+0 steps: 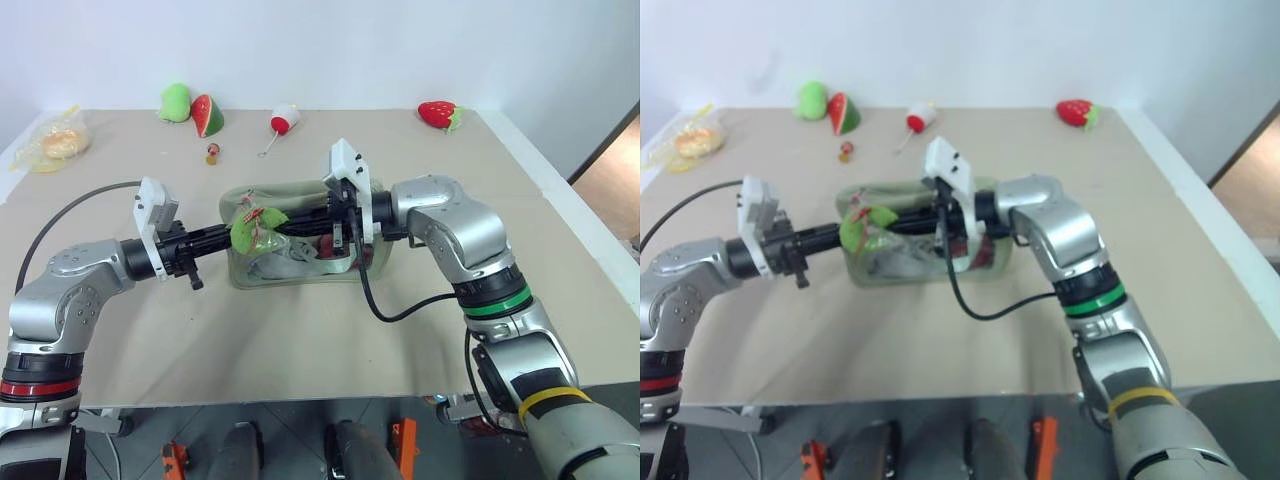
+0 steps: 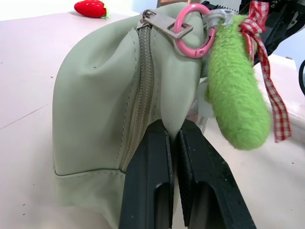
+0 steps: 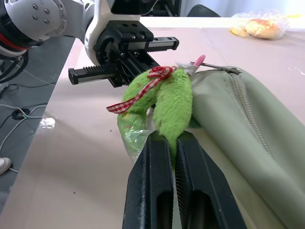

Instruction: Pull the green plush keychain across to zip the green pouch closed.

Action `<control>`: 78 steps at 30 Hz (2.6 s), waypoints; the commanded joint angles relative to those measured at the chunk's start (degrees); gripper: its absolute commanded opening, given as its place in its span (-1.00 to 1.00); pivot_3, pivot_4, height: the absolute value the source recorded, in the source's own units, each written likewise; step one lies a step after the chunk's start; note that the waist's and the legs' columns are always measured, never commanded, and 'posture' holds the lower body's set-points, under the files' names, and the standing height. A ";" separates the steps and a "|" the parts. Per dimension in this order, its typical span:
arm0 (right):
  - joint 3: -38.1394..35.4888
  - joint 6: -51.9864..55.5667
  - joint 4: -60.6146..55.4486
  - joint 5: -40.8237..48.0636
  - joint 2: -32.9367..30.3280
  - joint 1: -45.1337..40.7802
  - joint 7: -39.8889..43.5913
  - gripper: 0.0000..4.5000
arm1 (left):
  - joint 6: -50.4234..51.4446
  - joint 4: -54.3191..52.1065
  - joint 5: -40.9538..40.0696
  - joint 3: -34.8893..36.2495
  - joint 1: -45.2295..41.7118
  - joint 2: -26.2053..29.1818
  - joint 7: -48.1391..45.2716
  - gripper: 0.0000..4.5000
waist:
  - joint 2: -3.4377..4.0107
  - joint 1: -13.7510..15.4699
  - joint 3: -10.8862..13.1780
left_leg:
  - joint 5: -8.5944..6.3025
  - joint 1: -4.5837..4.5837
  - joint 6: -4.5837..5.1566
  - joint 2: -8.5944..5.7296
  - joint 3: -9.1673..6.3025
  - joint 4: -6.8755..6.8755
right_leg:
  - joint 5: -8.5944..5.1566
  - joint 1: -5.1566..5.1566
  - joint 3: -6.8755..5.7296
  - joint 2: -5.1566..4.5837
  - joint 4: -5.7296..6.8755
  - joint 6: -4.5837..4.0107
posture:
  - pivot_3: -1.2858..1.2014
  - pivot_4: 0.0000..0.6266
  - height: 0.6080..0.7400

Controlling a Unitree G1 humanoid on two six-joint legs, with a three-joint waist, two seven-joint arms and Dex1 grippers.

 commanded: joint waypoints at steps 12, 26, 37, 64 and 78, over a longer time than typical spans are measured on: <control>-4.28 -0.24 -2.03 2.12 -1.06 -2.39 0.35 -0.60 | -0.59 -0.17 0.19 -0.50 -0.77 -0.36 -0.08 -1.00 | 0.00 0.36 0.00 | 0.00 -0.01 0.00 0.00 0.00 -0.01 | -0.01 -0.01 -0.01 0.00 -0.01 -0.01 | 0.03 -0.52 1.00; -3.30 1.16 -2.21 2.05 -1.43 -2.37 1.22 0.17 | -0.50 -0.40 -0.16 0.10 -0.12 -0.47 0.40 -1.00 | 0.00 0.36 0.00 | 0.00 0.00 0.00 0.01 -0.01 -0.04 | -0.03 -0.03 -0.01 0.01 -0.01 -0.05 | 0.03 -0.52 1.00; -0.90 4.20 -11.39 3.90 -3.28 1.68 4.43 0.17 | -0.74 -0.02 0.04 0.05 -0.06 -1.00 0.59 -1.00 | 0.00 0.39 0.00 | 0.00 0.00 0.00 0.01 -0.01 -0.06 | -0.08 -0.03 -0.02 0.01 -0.01 -0.10 | 0.03 -0.52 1.00; 0.82 0.15 -0.58 -3.16 1.54 -2.52 0.31 0.17 | -0.73 -1.11 -0.42 0.52 1.18 -1.19 1.35 -1.00 | 0.00 0.42 0.00 | 0.00 0.00 0.00 0.01 0.00 -0.07 | -0.09 -0.04 -0.02 0.01 -0.01 -0.12 | 0.03 -0.52 1.00; 0.02 -0.44 0.41 -3.09 2.12 -2.41 0.14 -0.98 | -0.71 -0.98 -0.41 0.20 1.12 -1.46 1.73 -1.00 | 0.00 0.42 0.00 | 0.00 0.00 0.00 0.01 0.00 -0.06 | -0.09 -0.04 -0.02 0.01 -0.01 -0.12 | 0.03 -0.52 1.00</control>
